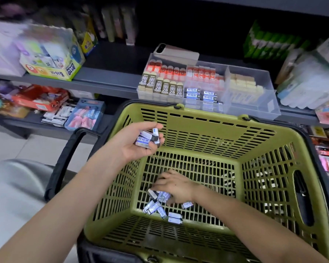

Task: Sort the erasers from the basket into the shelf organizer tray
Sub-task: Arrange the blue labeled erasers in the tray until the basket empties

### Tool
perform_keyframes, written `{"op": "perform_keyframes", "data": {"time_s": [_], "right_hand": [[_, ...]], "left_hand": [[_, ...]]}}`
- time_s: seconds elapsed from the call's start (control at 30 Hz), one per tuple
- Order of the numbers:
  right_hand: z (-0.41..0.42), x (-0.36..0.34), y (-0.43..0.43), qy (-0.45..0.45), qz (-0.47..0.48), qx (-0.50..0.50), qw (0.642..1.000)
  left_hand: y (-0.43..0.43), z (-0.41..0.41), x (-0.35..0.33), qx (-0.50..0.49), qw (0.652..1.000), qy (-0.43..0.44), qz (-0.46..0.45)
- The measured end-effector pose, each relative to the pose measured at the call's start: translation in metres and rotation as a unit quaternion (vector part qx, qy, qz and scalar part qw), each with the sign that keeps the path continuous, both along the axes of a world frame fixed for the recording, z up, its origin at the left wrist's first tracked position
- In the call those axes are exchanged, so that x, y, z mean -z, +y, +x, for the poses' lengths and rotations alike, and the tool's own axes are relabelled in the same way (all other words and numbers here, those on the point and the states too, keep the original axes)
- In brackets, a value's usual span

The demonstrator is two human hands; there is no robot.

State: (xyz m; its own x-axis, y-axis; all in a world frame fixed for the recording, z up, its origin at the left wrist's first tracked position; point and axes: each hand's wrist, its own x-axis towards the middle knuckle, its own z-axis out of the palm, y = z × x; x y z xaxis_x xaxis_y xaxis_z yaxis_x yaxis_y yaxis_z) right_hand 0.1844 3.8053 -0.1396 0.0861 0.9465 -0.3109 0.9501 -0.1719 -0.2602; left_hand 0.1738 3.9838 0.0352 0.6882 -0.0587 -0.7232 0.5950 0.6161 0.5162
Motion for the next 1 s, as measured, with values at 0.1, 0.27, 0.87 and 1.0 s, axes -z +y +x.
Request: {"op": "perform_keyframes", "data": {"time_s": [0.1,0.27,0.87,1.0], "right_hand": [[0.008,0.004,-0.015,-0.04,0.039,0.038,0.998],[0.012,0.012,-0.051,-0.043,0.034,0.182,0.982],[0.017,-0.037,-0.047,0.255,0.214,0.475,0.814],[0.023,-0.091,-0.033,0.265,0.304,0.466,0.787]], "left_hand": [[-0.006,0.0,0.006,0.003,1.0,0.009,-0.006],[-0.015,0.005,0.021,0.008,0.999,0.04,0.006],[-0.039,-0.001,0.088,0.058,0.985,0.163,0.026],[-0.049,0.003,0.08,0.048,0.988,0.13,-0.069]]}}
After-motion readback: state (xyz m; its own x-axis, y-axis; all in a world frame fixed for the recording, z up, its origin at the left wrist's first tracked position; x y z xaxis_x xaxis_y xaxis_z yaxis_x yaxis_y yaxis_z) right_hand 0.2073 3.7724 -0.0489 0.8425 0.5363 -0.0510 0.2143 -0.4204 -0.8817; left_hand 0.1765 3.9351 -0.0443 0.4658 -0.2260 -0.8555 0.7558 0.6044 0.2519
